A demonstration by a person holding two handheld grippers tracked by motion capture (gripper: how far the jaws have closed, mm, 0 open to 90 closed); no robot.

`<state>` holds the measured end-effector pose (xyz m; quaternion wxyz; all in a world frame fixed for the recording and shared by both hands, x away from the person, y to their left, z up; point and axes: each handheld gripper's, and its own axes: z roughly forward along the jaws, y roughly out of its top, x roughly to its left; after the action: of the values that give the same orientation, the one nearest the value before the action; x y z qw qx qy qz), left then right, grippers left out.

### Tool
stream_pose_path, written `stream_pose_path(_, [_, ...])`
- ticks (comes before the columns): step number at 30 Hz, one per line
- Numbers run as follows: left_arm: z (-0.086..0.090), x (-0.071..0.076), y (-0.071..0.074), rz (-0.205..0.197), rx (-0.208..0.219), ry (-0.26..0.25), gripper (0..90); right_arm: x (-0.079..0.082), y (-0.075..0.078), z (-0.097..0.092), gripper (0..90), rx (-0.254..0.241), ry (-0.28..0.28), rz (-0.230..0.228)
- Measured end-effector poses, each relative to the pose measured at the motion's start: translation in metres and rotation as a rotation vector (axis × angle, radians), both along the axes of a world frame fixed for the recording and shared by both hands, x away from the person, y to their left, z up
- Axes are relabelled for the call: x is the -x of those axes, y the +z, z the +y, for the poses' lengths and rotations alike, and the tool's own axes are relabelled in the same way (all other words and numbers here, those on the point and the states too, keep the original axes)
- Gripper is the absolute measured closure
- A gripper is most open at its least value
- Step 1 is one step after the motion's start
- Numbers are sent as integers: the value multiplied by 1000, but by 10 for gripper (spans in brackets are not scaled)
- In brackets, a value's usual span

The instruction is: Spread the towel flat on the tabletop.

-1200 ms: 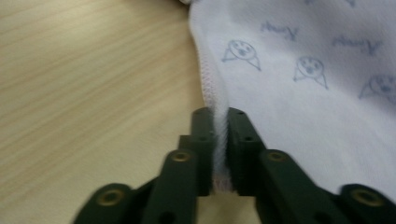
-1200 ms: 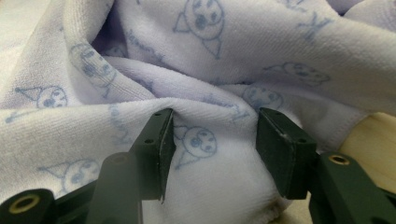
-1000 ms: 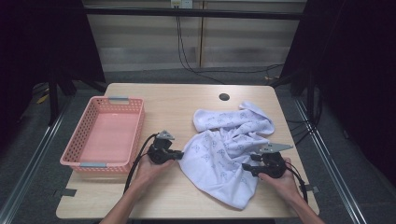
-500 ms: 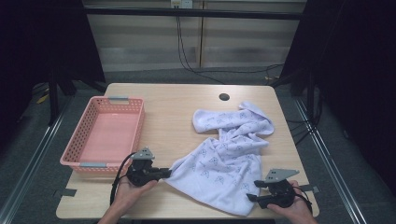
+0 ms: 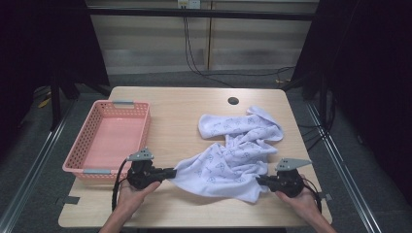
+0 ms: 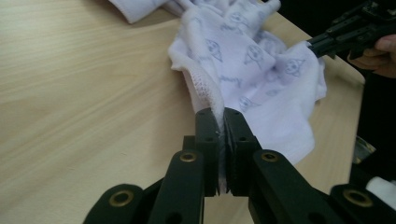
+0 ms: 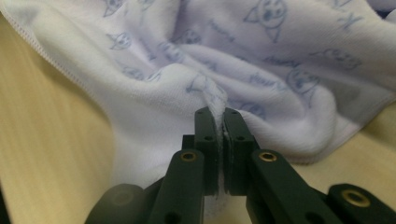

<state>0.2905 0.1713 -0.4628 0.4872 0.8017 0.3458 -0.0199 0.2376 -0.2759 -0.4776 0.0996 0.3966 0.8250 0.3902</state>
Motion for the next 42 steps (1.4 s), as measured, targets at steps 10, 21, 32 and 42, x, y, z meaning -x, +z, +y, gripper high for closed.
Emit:
stream_pose_path(10, [6,-7,-5,9,5,27,856,-59,-17,27,688,20,3,12])
stream_pose_path(21, [7,-3,-7,10,-8,20,855,-12,10,7,565,-44,-49,-77])
stream_pose_path(32, [6,-2,-7,13,-11,10,851,26,-8,18,570,-14,118,32])
stream_pose_path(42, [5,-3,-6,11,6,4,852,30,-21,39,399,148,148,-72])
